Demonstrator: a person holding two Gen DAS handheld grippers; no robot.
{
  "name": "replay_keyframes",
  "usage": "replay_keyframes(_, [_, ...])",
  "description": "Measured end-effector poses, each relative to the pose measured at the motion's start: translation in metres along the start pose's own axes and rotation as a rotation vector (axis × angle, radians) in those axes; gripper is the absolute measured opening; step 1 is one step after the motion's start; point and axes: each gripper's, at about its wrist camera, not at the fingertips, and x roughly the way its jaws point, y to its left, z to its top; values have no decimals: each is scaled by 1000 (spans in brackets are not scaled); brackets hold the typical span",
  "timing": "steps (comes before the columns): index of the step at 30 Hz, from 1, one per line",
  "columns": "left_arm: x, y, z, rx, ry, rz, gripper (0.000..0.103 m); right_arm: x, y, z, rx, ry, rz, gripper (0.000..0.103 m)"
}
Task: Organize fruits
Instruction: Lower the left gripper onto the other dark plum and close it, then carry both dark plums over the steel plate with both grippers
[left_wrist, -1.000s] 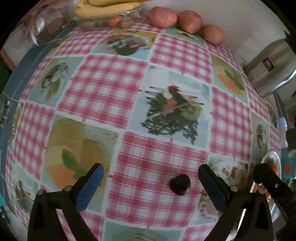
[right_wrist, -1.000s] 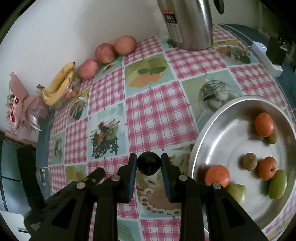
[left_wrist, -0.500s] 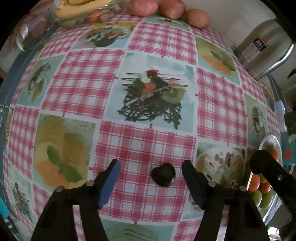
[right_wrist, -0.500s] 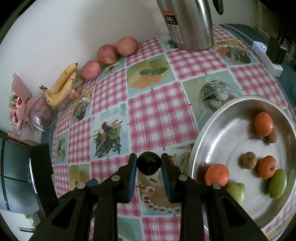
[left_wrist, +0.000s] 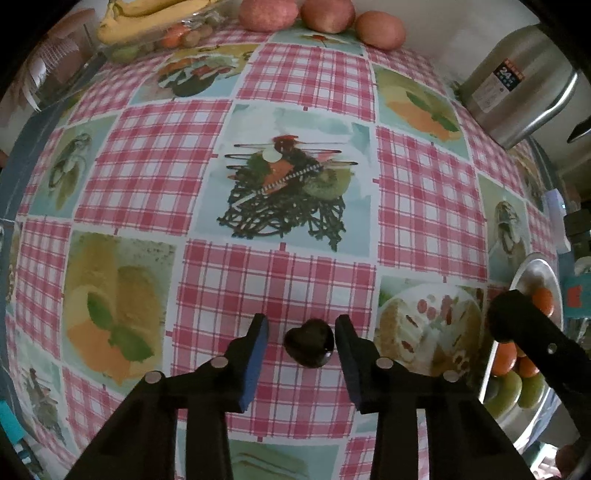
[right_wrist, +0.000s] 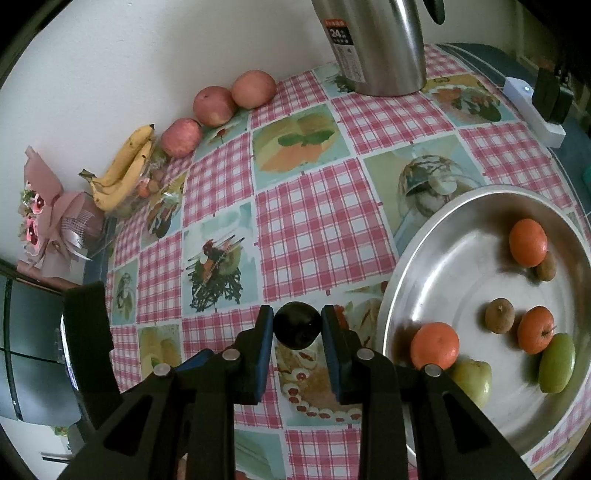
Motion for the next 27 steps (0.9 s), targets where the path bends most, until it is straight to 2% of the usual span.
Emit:
replay_keyframes(13, [-7, 1, 0, -2, 2, -23, 28, -1, -1, 0, 3, 3, 0, 27])
replay_keyframes(17, [-10, 8, 1, -24, -5, -50, 27, -1, -1, 0, 3, 2, 0, 27])
replay_keyframes(18, [-11, 9, 1, -22, 12, -83, 27, -1, -1, 0, 2, 2, 1, 27])
replay_keyframes(27, [-48, 28, 8, -64, -72, -123, 27, -4, -1, 0, 7, -6, 1, 27])
